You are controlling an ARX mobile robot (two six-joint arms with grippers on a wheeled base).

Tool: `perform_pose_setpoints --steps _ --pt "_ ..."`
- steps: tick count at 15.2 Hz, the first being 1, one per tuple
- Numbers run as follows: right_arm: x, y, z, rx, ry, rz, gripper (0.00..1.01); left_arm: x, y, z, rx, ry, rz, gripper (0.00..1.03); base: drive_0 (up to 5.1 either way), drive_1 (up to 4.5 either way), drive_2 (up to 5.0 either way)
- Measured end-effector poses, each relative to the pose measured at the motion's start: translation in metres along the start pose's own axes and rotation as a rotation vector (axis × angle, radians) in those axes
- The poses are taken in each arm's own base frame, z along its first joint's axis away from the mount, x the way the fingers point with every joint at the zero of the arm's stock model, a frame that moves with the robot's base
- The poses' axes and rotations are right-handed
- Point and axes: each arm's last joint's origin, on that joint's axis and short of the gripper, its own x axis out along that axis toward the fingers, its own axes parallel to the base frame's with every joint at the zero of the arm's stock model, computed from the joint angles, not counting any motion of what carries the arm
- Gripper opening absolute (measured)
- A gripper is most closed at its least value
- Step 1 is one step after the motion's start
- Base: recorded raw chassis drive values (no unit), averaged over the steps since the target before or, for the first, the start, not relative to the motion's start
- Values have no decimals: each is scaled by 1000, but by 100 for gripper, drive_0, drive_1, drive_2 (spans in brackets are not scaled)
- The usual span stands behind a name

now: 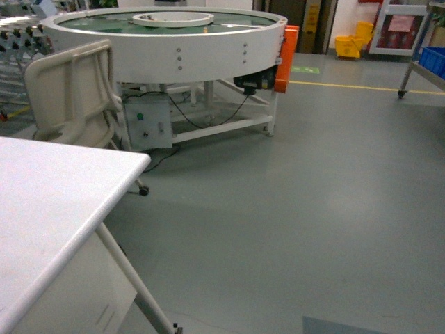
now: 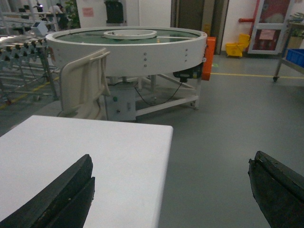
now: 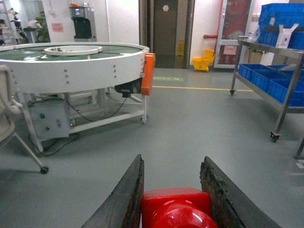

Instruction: Pick red block from blue box to shelf

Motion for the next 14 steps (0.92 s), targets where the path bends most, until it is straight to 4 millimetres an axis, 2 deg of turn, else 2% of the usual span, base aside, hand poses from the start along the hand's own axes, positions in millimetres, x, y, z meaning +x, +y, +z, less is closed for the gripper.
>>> perform_pose_setpoints --steps 14 --pt "0 0 0 0 0 -1 29 0 0 0 0 -1 0 98 -199 -60 -338"
